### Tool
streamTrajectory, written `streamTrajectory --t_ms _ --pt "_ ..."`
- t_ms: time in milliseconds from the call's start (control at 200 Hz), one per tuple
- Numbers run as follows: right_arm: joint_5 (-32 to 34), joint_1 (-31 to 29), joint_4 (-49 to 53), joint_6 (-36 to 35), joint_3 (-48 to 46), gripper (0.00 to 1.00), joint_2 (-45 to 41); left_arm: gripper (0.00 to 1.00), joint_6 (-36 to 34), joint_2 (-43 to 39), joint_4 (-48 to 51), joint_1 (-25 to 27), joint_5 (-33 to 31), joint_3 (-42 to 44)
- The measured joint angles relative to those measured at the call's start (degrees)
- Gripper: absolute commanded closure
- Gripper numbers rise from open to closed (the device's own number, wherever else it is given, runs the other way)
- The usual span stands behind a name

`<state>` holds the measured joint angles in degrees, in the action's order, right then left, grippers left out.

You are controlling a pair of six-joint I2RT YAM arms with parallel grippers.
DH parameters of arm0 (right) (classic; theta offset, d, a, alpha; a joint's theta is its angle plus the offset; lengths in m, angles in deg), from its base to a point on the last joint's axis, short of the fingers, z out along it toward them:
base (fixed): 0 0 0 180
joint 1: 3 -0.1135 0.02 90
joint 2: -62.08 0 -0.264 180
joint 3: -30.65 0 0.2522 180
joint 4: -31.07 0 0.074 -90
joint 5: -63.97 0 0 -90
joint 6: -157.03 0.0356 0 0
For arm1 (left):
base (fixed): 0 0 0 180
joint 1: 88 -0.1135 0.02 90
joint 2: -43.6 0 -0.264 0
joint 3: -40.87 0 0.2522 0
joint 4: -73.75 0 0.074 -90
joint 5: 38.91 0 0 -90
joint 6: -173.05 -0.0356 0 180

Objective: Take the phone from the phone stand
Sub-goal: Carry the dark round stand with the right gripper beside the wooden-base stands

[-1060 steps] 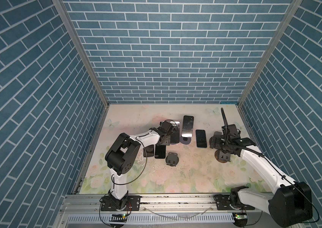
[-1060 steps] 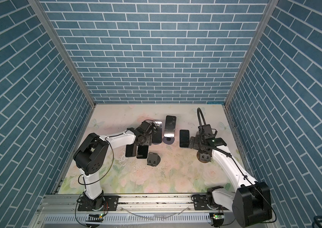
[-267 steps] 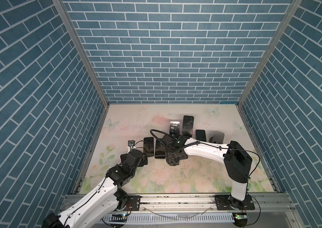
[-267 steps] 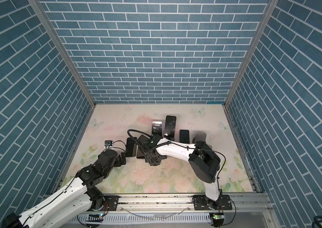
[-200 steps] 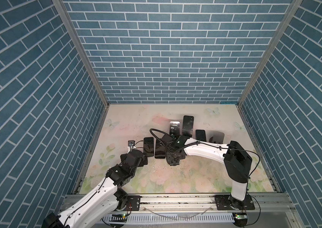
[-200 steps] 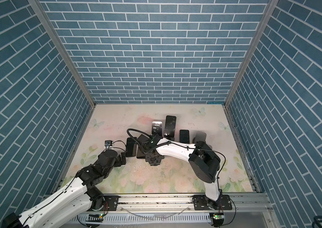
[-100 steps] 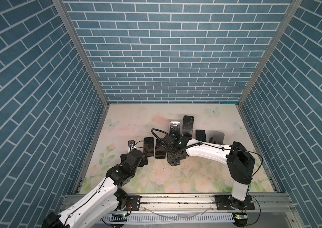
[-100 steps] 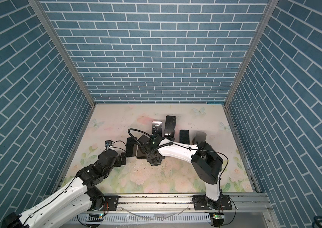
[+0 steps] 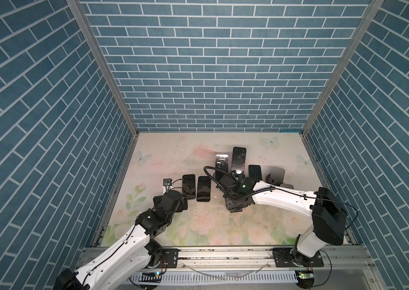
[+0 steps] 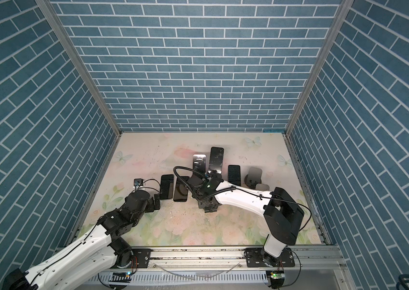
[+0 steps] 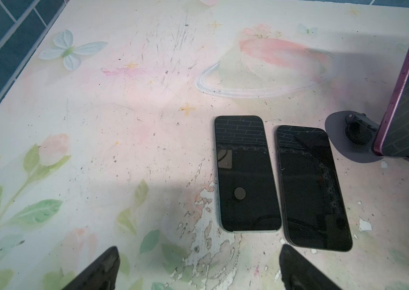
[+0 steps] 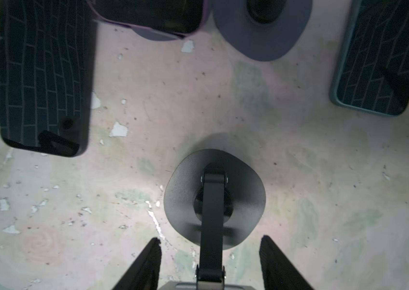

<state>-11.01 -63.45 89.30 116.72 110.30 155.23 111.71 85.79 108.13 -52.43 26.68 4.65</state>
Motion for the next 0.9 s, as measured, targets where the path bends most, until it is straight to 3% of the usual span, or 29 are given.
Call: streamTrajectory --t_ms 460,895 --pt "2.3 10.5 1.9 0.5 -10.2 0.54 -15.8 0.0 0.0 2.6 -0.7 0.0 -0.1 0.0" --pt "5.2 23.5 5.0 -7.6 -5.7 0.54 -20.7 0.0 0.2 4.1 -1.8 0.0 -0.3 -0.3"
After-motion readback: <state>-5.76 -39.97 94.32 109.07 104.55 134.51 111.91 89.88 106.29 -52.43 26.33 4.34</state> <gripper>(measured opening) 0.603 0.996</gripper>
